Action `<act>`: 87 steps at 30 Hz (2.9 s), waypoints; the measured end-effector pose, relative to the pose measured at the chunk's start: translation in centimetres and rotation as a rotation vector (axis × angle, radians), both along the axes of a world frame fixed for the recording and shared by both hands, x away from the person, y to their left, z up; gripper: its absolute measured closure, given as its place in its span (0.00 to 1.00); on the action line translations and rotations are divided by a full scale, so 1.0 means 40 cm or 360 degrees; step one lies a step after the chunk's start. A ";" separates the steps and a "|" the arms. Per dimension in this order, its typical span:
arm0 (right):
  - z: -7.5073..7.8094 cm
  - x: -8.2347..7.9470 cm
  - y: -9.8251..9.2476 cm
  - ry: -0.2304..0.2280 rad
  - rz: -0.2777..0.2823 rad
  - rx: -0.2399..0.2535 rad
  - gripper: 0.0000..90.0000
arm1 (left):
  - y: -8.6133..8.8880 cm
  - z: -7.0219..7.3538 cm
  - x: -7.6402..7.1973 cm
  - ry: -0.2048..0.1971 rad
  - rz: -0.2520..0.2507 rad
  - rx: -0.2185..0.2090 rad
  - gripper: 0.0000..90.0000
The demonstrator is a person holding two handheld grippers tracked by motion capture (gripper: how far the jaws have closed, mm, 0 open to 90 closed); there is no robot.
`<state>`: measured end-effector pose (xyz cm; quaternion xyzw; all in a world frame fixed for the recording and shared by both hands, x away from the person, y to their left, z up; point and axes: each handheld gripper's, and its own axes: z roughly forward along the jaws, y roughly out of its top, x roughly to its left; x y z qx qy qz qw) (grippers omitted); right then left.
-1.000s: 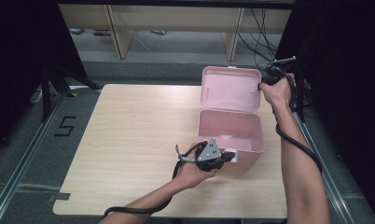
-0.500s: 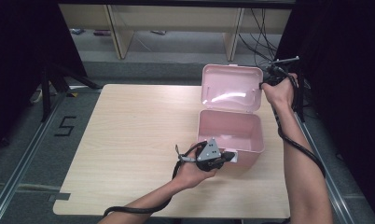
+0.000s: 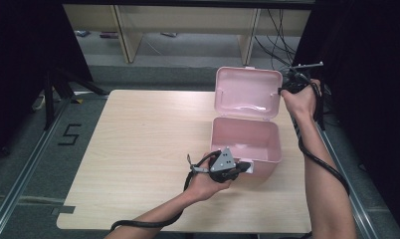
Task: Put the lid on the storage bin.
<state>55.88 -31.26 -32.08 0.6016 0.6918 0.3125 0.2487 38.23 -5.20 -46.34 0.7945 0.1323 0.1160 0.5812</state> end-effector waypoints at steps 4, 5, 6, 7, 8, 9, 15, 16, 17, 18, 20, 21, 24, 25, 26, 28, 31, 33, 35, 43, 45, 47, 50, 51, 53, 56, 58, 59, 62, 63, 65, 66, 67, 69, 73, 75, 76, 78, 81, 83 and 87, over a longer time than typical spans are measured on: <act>-0.001 -0.006 -0.009 -0.0061 0.0049 -0.0060 0.98 | 0.000 0.000 0.000 0.0000 0.0001 -0.0001 1.00; 0.002 -0.010 -0.004 -0.0036 0.0027 0.0000 0.98 | 0.000 0.000 0.000 0.0000 0.0002 -0.0001 1.00; -0.002 -0.013 -0.002 -0.0062 0.0005 -0.0003 0.98 | 0.000 0.000 0.000 0.0001 0.0001 -0.0001 1.00; 0.003 -0.015 -0.005 -0.0042 0.0025 -0.0008 0.98 | 0.000 0.000 0.000 0.0001 0.0002 -0.0003 1.00; 0.003 -0.016 -0.006 -0.0060 0.0029 -0.0024 0.98 | 0.000 0.000 0.000 0.0001 0.0002 -0.0001 1.00; 0.004 -0.020 -0.003 -0.0053 0.0021 -0.0002 0.98 | 0.000 0.000 0.000 0.0002 0.0003 -0.0001 1.00; 0.005 -0.032 -0.002 -0.0089 0.0028 -0.0008 0.98 | 0.000 -0.001 0.000 0.0003 0.0005 -0.0005 1.00; 0.006 -0.034 -0.002 -0.0099 0.0034 -0.0021 0.99 | -0.001 -0.001 0.000 0.0001 0.0005 -0.0011 1.00; 0.006 -0.035 -0.005 -0.0106 0.0057 -0.0034 0.98 | -0.001 -0.001 0.001 0.0002 0.0006 -0.0009 1.00; 0.002 -0.037 0.000 -0.0131 0.0021 -0.0008 0.99 | -0.001 -0.001 0.001 0.0002 0.0005 -0.0009 1.00; 0.008 -0.041 0.001 -0.0101 0.0026 0.0003 0.99 | -0.001 -0.001 0.001 0.0003 0.0006 -0.0011 1.00; 0.008 -0.043 0.000 -0.0106 0.0028 0.0005 0.99 | -0.001 -0.001 0.001 0.0005 0.0007 -0.0012 1.00; 0.009 -0.050 0.001 -0.0112 0.0020 0.0016 0.99 | -0.001 -0.001 0.001 0.0007 0.0008 -0.0012 1.00; 0.009 -0.050 -0.002 -0.0126 0.0036 -0.0001 0.99 | -0.001 -0.001 0.001 0.0005 0.0009 -0.0011 1.00; 0.010 -0.054 0.001 -0.0123 0.0021 0.0009 0.99 | -0.001 -0.001 0.001 0.0003 0.0008 -0.0014 1.00; 0.007 -0.058 -0.002 -0.0175 0.0048 -0.0022 0.99 | -0.001 -0.002 0.001 0.0003 0.0008 -0.0014 1.00; 0.012 -0.065 0.004 -0.0151 0.0015 0.0007 0.99 | -0.001 -0.001 0.001 0.0005 0.0008 -0.0014 1.00; 0.013 -0.068 0.001 -0.0172 0.0041 -0.0011 0.99 | -0.001 -0.002 0.001 0.0006 0.0008 -0.0017 1.00; 0.013 -0.073 0.008 -0.0163 0.0006 0.0030 0.99 | -0.001 -0.002 0.000 0.0005 0.0009 -0.0016 1.00; 0.014 -0.093 0.010 -0.0189 0.0004 0.0030 0.99 | -0.002 -0.002 0.001 0.0006 0.0009 -0.0016 1.00; 0.014 -0.095 0.005 -0.0210 0.0042 0.0004 0.99 | -0.002 -0.002 0.000 0.0007 0.0011 -0.0018 1.00; 0.014 -0.099 0.009 -0.0210 0.0016 0.0007 0.99 | -0.002 -0.003 0.000 0.0008 0.0013 -0.0025 1.00; 0.016 -0.107 0.009 -0.0214 0.0030 0.0012 0.99 | -0.002 -0.003 0.000 0.0009 0.0012 -0.0023 1.00; 0.017 -0.110 0.008 -0.0221 0.0033 -0.0009 0.99 | -0.002 -0.003 0.000 0.0008 0.0012 -0.0023 1.00; 0.016 -0.114 0.010 -0.0222 0.0019 0.0017 0.99 | -0.001 -0.003 0.000 0.0004 0.0012 -0.0015 1.00; 0.015 -0.119 0.009 -0.0233 0.0027 0.0022 0.99 | -0.001 -0.003 0.000 0.0005 0.0013 -0.0017 1.00; 0.016 -0.122 0.008 -0.0232 0.0032 0.0008 0.99 | -0.002 -0.003 0.000 0.0008 0.0015 -0.0023 1.00; 0.015 -0.123 0.010 -0.0238 0.0016 0.0013 0.99 | -0.002 -0.003 0.000 0.0008 0.0015 -0.0021 1.00; 0.015 -0.128 0.007 -0.0242 0.0037 0.0006 0.99 | -0.002 -0.003 0.000 0.0007 0.0015 -0.0021 1.00; 0.016 -0.132 0.011 -0.0230 0.0017 0.0025 0.99 | -0.002 -0.003 0.000 0.0007 0.0016 -0.0021 1.00; 0.013 -0.133 0.008 -0.0261 0.0039 0.0012 0.99 | -0.002 -0.002 -0.001 0.0006 0.0016 -0.0020 1.00; 0.014 -0.138 0.011 -0.0251 0.0018 0.0015 0.99 | -0.002 -0.002 0.000 0.0007 0.0016 -0.0020 1.00; 0.014 -0.138 0.007 -0.0268 0.0050 -0.0012 0.99 | -0.002 -0.002 0.000 0.0007 0.0016 -0.0020 1.00; 0.014 -0.144 0.011 -0.0266 0.0026 0.0003 0.99 | -0.002 -0.002 0.000 0.0006 0.0015 -0.0018 1.00; 0.012 -0.148 0.007 -0.0288 0.0054 -0.0024 0.99 | -0.002 -0.002 0.000 0.0007 0.0015 -0.0018 1.00; 0.012 -0.153 0.013 -0.0285 0.0034 0.0008 0.99 | -0.002 -0.002 0.000 0.0007 0.0015 -0.0019 1.00; 0.012 -0.155 0.014 -0.0290 0.0031 0.0010 0.99 | -0.002 -0.002 0.000 0.0008 0.0015 -0.0018 1.00; 0.012 -0.160 0.011 -0.0300 0.0047 -0.0018 0.99 | -0.002 -0.002 0.000 0.0007 0.0015 -0.0018 1.00; 0.011 -0.165 0.010 -0.0316 0.0062 -0.0022 0.99 | -0.002 -0.002 0.000 0.0010 0.0015 -0.0018 1.00; 0.010 -0.172 0.015 -0.0311 0.0034 0.0013 0.99 | -0.002 -0.002 0.000 0.0010 0.0015 -0.0018 1.00; 0.009 -0.179 0.015 -0.0328 0.0044 -0.0003 0.99 | -0.002 -0.002 0.000 0.0010 0.0016 -0.0018 1.00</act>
